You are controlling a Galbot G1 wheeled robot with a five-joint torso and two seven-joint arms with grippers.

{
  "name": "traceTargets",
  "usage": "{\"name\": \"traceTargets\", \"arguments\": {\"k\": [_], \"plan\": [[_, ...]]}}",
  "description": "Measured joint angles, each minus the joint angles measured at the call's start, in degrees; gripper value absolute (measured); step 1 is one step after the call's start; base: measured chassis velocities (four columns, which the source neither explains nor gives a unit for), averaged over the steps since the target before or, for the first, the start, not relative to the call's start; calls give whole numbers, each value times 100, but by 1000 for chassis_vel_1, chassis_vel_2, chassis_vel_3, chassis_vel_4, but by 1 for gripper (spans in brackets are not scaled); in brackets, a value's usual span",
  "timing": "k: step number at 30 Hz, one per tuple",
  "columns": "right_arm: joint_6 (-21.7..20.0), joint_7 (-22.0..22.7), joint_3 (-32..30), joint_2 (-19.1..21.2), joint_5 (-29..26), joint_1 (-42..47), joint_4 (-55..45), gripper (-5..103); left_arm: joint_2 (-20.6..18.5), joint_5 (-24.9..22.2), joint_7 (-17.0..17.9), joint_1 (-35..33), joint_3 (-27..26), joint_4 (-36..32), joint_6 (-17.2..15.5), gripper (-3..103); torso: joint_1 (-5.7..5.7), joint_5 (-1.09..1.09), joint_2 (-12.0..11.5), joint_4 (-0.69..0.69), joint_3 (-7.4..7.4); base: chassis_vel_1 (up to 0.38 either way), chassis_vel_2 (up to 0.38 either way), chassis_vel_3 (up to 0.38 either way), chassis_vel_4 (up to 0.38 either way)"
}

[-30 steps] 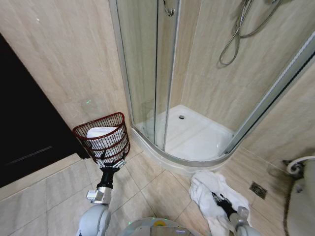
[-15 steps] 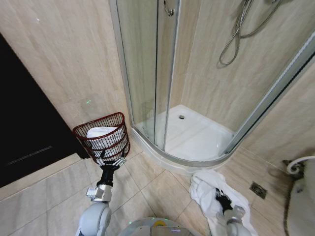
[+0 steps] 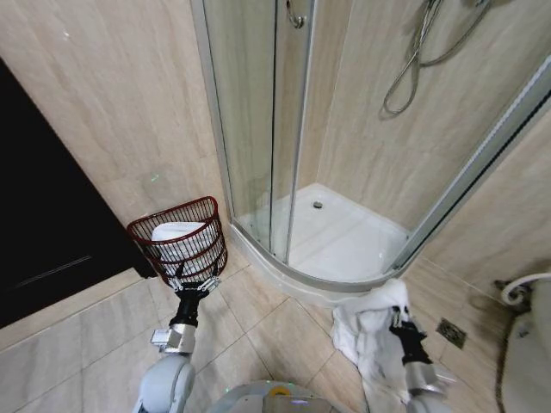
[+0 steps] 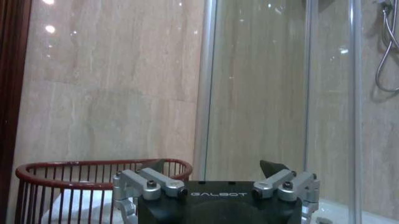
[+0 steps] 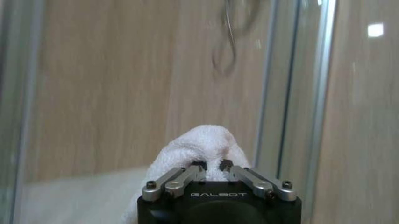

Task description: Discard the used towel into the hamper.

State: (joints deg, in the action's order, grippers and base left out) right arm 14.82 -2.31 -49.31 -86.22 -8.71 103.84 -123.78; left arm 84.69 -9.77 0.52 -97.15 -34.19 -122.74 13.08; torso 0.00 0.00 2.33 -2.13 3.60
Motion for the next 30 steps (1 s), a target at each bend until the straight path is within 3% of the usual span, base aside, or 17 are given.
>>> {"name": "traceTargets", "arguments": {"k": [4,9,17,30], "plan": [[-267,157,81,-13,87,153,-1125,10,1,-158,-29,-4,16,-71,0,100,0,-1,0,0,0,0,0,0,0],[-511,354,456,-21,208,199,-1759,10,3,-200,-79,-5,-14,-100,-30,100,0,0,0,0,0,0,0,0,0],[-1045,691,1266,119,719,-175,-2026,10,28,-189,-177,-65,-104,-89,-33,100,0,1,-14,0,-13,7,4,3,4],[-1163,798,1465,141,839,-378,-1805,10,11,-189,-196,-32,-95,-12,4,100,0,2,-81,-3,-79,118,128,9,3]]}}
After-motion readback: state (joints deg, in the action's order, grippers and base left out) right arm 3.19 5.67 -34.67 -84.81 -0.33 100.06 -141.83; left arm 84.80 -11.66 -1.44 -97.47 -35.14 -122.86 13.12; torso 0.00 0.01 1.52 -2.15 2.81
